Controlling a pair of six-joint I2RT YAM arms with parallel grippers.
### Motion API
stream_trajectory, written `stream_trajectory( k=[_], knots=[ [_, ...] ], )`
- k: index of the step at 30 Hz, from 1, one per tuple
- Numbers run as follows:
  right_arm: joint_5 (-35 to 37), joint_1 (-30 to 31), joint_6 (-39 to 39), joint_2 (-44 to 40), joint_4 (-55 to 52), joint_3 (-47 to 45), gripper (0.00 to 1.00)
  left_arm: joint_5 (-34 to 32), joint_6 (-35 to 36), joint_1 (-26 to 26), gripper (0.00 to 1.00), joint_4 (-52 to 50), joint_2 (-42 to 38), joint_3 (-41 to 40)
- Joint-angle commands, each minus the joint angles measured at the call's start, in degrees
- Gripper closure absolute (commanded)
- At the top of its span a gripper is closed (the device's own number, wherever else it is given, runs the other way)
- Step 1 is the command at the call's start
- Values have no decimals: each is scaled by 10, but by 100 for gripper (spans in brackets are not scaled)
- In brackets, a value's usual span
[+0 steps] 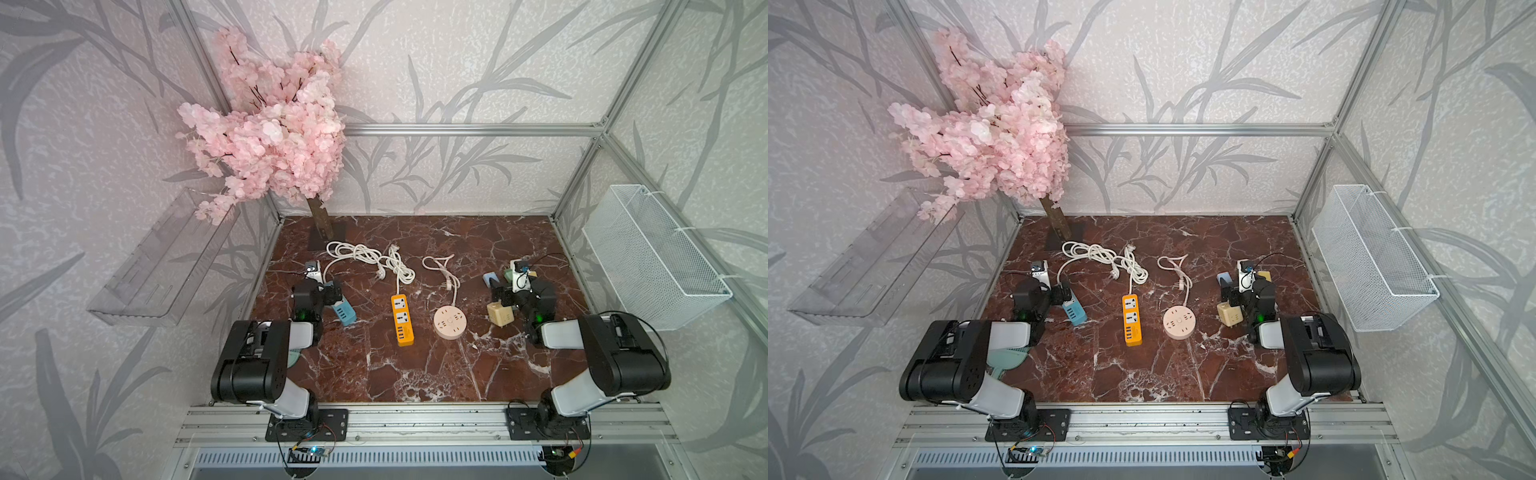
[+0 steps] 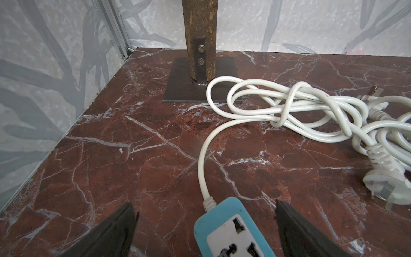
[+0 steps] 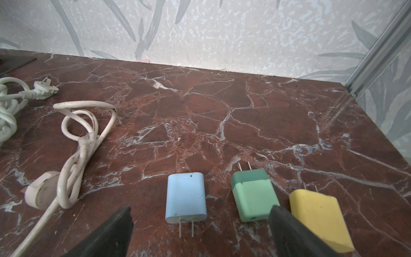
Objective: Pull the plug off the socket
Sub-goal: Reset both arms
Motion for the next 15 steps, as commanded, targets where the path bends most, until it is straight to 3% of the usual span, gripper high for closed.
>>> stream_trajectory(
  k=[1,15],
  knots=[
    [-10,2,-5,6,16,4,1,-7,-3,3,0,0,-6,8],
    [-11,3,-5,6,16,5,1,-9,-2,2,0,0,-5,8]
  ],
)
